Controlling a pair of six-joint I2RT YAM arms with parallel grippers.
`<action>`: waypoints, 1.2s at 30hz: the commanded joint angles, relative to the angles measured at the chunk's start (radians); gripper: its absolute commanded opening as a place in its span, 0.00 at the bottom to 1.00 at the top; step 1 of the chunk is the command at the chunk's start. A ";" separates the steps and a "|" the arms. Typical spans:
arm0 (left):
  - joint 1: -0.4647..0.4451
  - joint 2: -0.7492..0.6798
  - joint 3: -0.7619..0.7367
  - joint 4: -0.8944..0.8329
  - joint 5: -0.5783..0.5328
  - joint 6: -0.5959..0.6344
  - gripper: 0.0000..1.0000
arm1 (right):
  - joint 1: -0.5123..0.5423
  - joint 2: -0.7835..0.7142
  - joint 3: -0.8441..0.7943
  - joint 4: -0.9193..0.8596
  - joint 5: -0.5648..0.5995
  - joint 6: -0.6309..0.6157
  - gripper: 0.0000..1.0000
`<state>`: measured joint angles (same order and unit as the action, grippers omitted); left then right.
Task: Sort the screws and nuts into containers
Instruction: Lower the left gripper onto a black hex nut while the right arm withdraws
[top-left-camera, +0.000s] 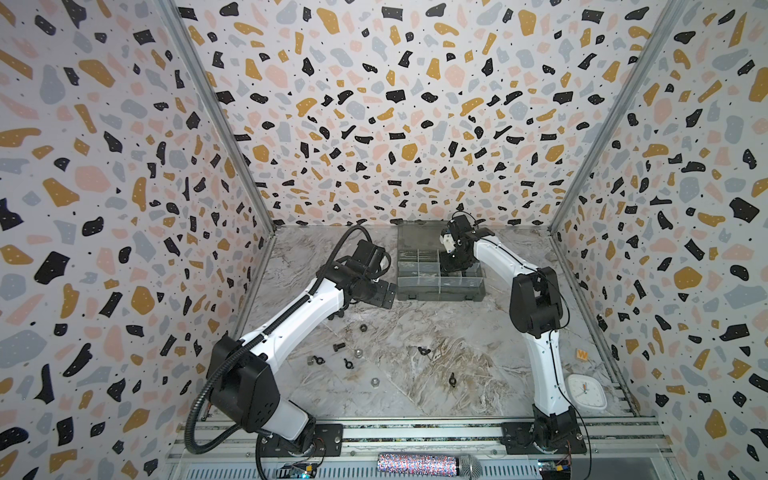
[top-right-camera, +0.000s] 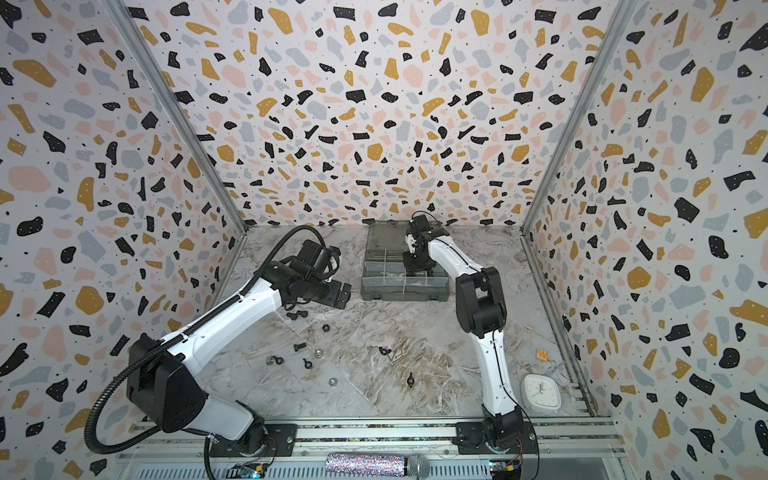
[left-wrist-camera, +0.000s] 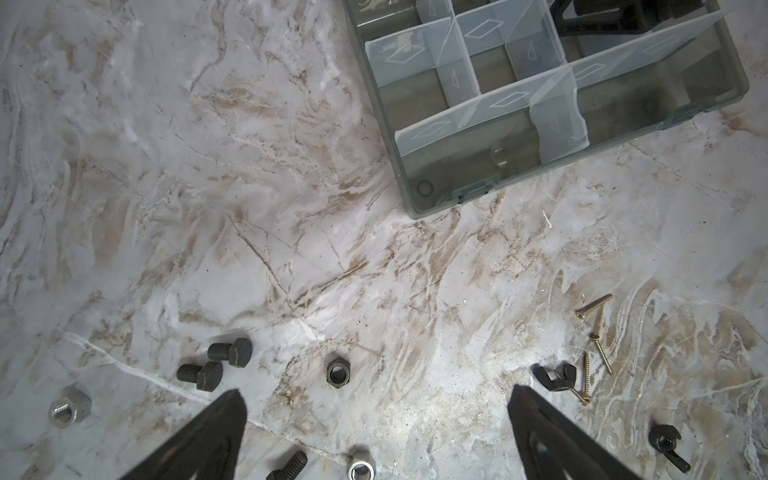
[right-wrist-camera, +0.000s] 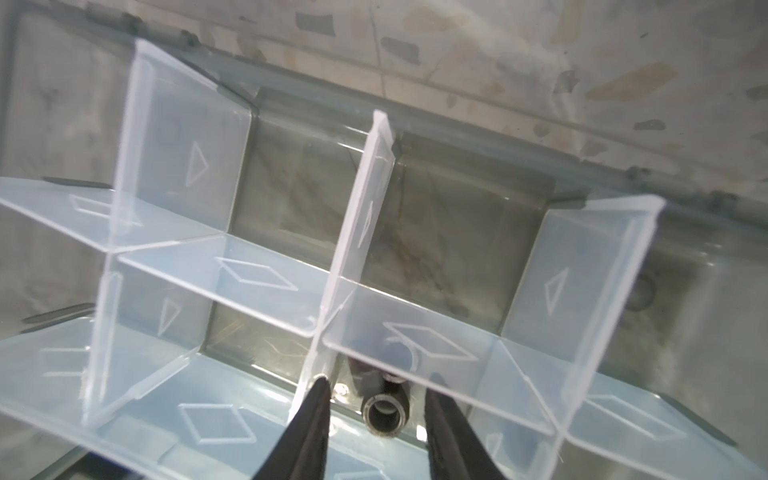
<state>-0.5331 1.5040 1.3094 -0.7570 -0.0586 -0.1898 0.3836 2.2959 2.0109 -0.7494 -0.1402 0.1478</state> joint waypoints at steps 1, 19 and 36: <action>-0.001 -0.013 -0.012 0.004 -0.014 0.008 1.00 | 0.004 -0.133 -0.016 -0.001 -0.029 0.000 0.41; 0.001 -0.030 -0.324 0.129 0.009 -0.163 0.88 | 0.023 -0.495 -0.465 0.059 -0.019 0.007 0.59; 0.013 0.134 -0.337 0.151 -0.038 -0.191 0.70 | 0.034 -0.733 -0.681 0.052 -0.104 0.019 0.99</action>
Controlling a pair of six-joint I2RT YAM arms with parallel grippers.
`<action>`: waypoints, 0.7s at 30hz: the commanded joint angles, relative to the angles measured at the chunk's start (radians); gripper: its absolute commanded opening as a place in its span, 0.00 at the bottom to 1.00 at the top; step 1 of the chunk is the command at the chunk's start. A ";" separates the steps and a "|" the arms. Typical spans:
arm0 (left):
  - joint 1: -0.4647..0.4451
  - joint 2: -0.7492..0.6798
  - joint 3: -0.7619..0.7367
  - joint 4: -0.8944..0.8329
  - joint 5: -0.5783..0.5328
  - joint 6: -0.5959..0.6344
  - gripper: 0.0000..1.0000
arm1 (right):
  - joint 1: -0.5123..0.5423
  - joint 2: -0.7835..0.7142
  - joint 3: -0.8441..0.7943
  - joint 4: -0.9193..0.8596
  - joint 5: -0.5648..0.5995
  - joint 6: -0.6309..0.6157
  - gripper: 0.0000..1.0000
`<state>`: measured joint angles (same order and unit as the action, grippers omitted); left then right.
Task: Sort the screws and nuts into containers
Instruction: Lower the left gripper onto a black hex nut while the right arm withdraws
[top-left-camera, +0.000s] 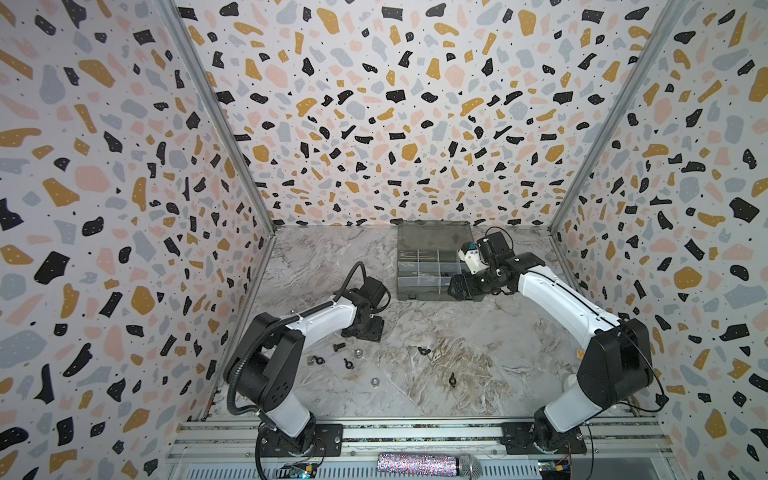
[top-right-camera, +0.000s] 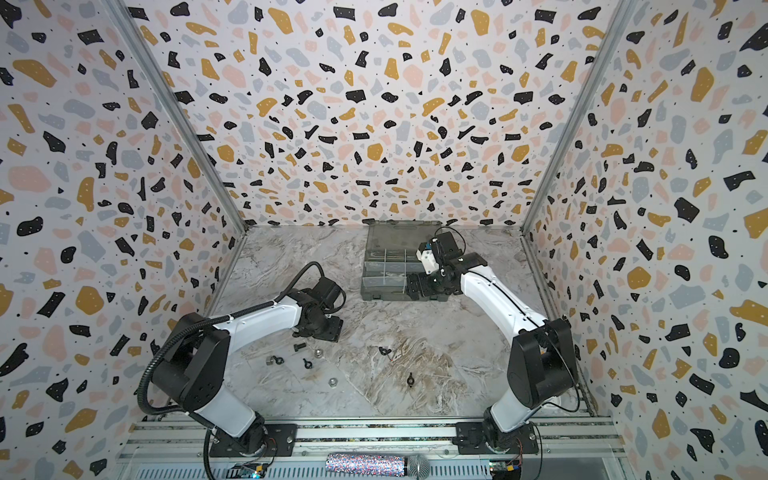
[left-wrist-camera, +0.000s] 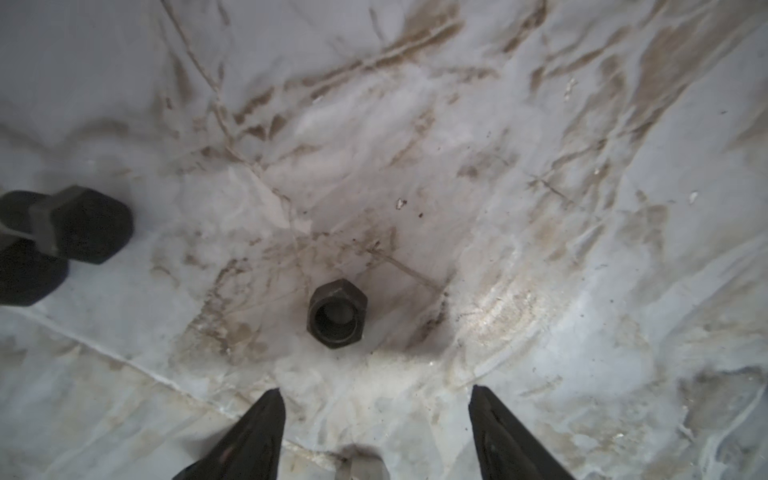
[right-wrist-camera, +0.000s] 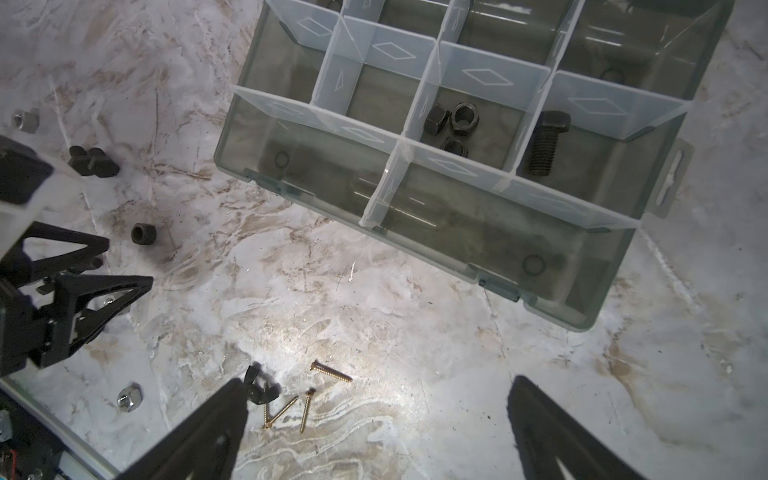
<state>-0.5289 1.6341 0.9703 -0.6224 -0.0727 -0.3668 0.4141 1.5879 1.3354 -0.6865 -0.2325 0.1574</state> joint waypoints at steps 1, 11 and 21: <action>0.012 0.013 0.008 0.018 -0.030 -0.014 0.70 | 0.004 -0.026 -0.001 -0.014 -0.010 0.010 0.99; 0.062 0.094 0.052 0.041 -0.028 0.016 0.58 | 0.005 -0.033 -0.001 -0.018 0.002 0.012 0.99; 0.086 0.106 0.043 0.032 0.004 0.038 0.50 | 0.003 0.006 0.042 -0.040 0.009 0.011 0.99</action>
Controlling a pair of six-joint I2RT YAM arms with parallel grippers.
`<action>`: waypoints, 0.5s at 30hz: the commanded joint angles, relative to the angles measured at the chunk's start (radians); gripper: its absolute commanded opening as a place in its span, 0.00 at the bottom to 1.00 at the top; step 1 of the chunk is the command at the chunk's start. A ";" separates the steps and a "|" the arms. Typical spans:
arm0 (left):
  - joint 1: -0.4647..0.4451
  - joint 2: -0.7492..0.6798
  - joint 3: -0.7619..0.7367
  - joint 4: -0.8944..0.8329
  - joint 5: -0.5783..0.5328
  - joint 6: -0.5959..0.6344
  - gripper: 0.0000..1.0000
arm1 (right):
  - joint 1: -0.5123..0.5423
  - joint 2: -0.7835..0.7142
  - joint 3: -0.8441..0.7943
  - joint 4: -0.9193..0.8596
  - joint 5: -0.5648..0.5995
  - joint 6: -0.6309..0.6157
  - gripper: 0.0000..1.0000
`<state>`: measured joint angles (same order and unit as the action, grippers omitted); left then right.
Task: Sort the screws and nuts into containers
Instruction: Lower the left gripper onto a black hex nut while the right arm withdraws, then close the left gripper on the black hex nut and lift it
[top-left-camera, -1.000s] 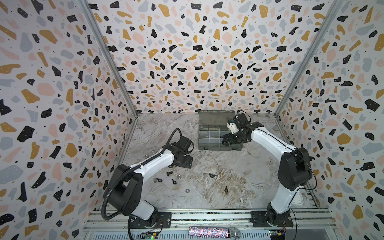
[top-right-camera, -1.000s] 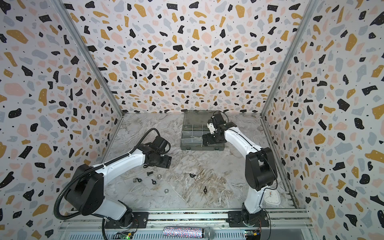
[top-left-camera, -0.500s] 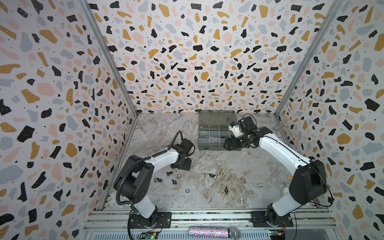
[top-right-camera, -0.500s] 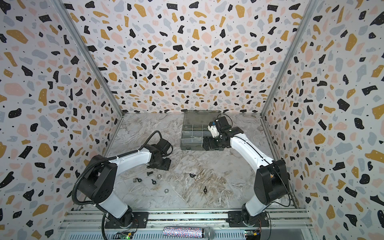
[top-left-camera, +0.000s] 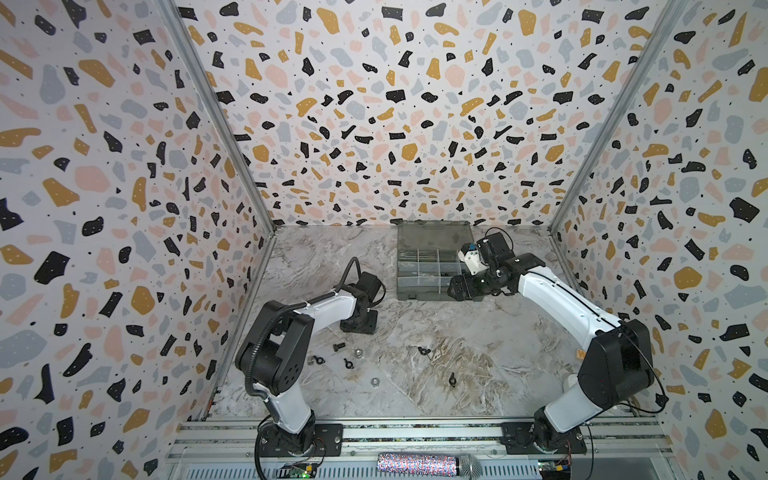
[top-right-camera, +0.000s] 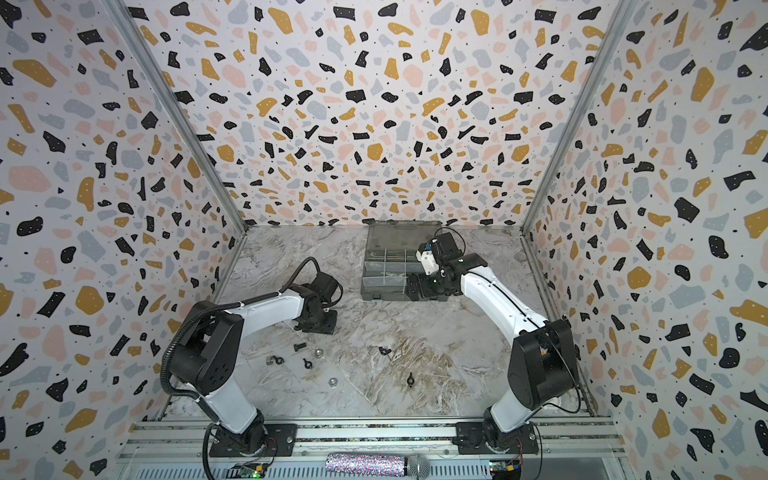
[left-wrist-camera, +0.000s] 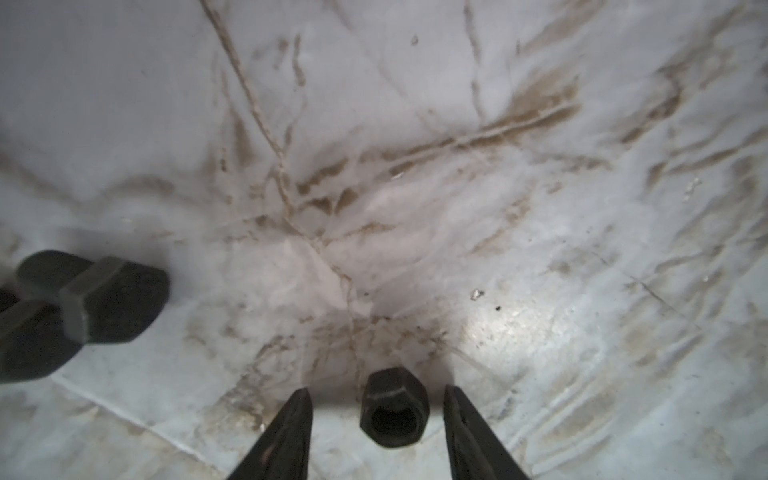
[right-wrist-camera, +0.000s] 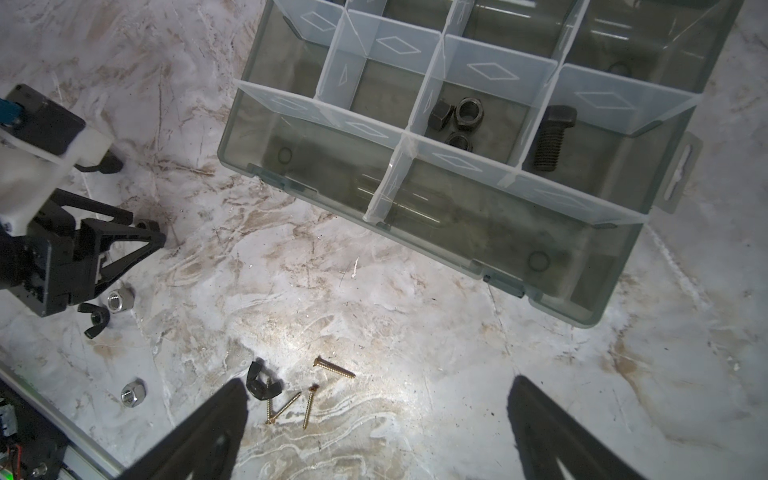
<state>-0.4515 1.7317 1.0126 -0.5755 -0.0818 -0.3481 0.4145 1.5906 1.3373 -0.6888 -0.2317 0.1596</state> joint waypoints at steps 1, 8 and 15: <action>0.007 0.003 -0.007 -0.014 0.017 0.019 0.48 | 0.003 0.006 0.043 -0.039 0.010 0.009 0.99; 0.008 0.006 -0.022 -0.001 0.022 0.024 0.34 | 0.003 0.035 0.052 -0.037 -0.006 0.011 0.99; 0.007 0.020 -0.007 -0.009 0.013 0.047 0.22 | 0.003 0.041 0.061 -0.042 0.006 0.009 0.99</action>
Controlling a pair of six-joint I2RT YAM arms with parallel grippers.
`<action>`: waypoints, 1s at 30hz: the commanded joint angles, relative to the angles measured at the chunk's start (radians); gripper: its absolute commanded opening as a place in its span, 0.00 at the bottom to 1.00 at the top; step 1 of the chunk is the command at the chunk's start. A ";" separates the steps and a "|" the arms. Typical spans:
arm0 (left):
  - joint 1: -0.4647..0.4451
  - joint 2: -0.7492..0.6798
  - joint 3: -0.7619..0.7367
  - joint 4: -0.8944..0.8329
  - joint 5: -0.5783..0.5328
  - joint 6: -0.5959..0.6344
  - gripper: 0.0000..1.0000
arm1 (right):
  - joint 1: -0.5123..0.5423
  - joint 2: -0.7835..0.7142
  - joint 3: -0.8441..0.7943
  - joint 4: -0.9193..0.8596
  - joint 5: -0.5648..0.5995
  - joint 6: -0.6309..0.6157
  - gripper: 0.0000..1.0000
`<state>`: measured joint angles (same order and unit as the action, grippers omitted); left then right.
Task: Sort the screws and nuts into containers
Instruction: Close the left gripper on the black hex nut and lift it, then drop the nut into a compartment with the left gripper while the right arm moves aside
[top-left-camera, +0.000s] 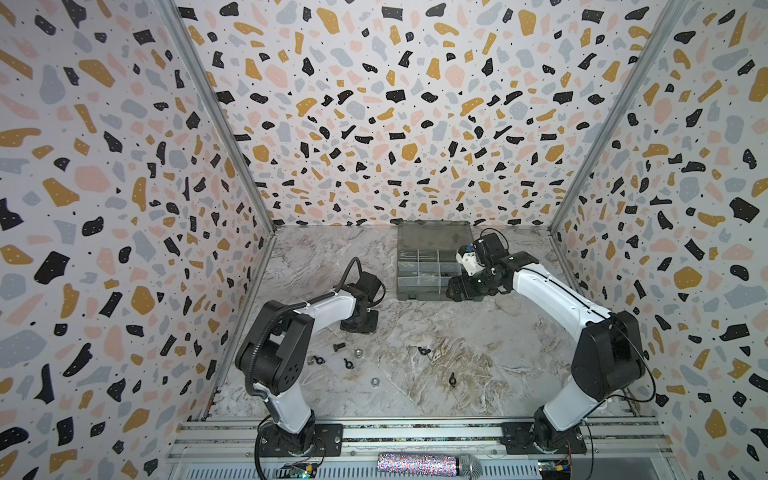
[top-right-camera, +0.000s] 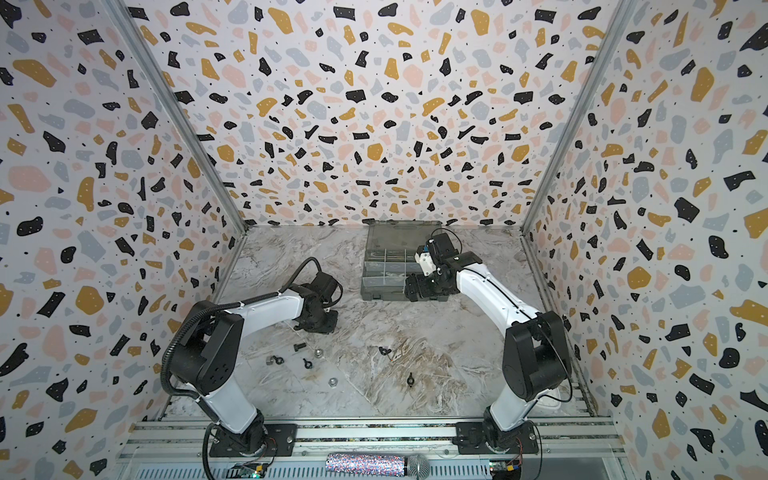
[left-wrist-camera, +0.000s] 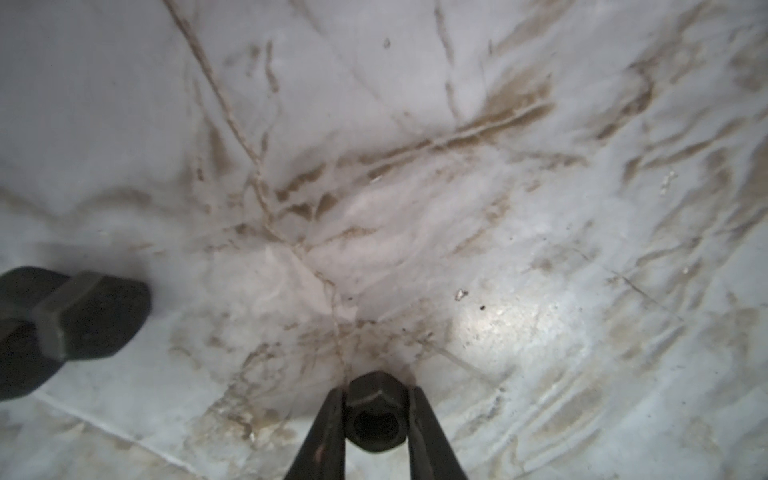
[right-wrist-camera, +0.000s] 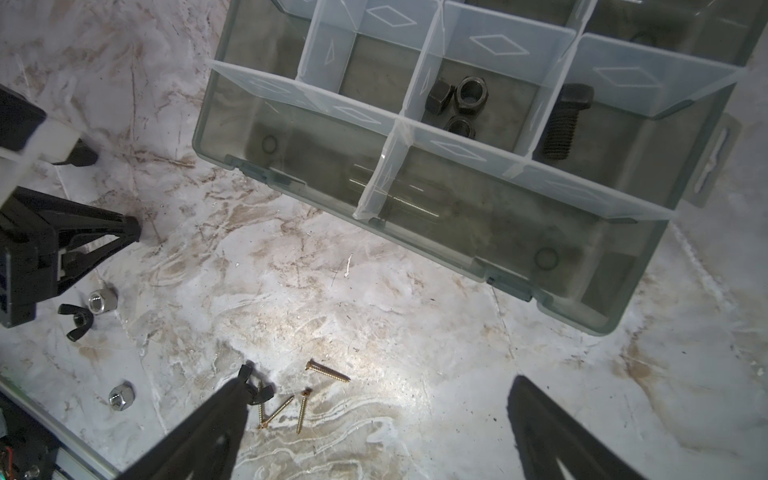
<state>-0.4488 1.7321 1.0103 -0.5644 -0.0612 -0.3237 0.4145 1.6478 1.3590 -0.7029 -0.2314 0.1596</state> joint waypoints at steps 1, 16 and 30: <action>0.005 0.021 0.003 -0.025 -0.011 0.027 0.20 | 0.002 -0.017 0.040 -0.029 0.008 0.010 0.99; -0.016 0.073 0.347 -0.157 -0.008 0.036 0.15 | -0.050 -0.097 -0.004 -0.038 0.067 0.017 0.99; -0.143 0.464 1.070 -0.305 0.090 0.053 0.17 | -0.233 -0.274 -0.163 -0.019 0.095 0.063 0.99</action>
<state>-0.5667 2.1284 1.9656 -0.8043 -0.0090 -0.2958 0.1978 1.4254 1.2121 -0.7086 -0.1429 0.2016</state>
